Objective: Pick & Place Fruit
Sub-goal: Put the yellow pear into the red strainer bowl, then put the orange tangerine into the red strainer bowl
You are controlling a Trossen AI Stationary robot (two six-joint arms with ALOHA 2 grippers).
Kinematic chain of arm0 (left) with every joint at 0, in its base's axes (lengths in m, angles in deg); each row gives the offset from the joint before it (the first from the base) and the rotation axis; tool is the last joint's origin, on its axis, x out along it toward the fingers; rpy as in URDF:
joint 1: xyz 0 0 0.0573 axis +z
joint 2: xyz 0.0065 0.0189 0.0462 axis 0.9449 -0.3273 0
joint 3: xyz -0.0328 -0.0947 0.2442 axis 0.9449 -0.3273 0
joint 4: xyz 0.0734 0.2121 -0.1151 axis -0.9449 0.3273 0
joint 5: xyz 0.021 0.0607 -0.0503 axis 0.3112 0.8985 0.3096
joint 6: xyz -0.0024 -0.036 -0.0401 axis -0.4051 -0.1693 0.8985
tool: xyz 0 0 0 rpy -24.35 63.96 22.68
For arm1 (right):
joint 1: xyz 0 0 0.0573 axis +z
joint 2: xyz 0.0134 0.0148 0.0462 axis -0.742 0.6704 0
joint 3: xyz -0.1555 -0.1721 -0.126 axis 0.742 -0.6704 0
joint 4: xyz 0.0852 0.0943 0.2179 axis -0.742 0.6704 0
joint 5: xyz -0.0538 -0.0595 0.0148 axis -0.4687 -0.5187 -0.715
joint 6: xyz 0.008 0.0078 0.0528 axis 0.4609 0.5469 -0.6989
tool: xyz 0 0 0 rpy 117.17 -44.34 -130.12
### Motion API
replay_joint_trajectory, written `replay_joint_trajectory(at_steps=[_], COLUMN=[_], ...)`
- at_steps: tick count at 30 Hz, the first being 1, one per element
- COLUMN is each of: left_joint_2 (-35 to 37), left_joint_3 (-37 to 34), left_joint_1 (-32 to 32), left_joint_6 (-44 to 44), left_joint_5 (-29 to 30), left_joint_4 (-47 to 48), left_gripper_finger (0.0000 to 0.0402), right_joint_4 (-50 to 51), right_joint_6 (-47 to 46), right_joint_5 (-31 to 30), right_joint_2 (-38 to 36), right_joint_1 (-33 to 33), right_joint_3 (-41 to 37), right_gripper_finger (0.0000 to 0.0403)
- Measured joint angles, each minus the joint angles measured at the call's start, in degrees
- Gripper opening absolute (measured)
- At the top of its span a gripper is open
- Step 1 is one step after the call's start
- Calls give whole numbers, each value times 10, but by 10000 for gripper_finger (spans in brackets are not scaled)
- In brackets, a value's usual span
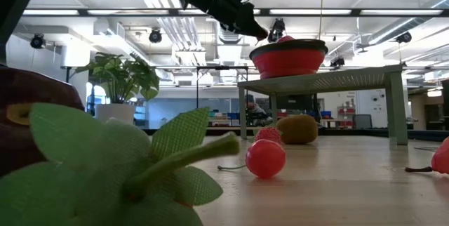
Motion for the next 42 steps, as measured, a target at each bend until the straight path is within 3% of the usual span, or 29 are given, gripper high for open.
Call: replay_joint_trajectory(at_steps=[9, 20, 25, 35, 42], left_joint_2=[1, 2, 24, 155, 237], left_joint_3=[0, 0, 0, 1, 1], left_joint_1=[0, 0, -4, -31, -92], left_joint_6=[-10, -41, -53, -23, 9], left_joint_5=[4, 18, 28, 17, 15], left_joint_4=[3, 8, 32, 235, 382], left_gripper_finger=[139, 258, 290, 296, 296], right_joint_4=[0, 1, 4, 4, 3], right_joint_6=[3, 4, 4, 4, 9], right_joint_5=[0, 1, 2, 2, 2], right_joint_2=[1, 1, 0, 1, 1], right_joint_1=[0, 0, 0, 0, 0], right_joint_3=[0, 0, -1, -2, -2], right_gripper_finger=[396, 396, 396, 396, 396])
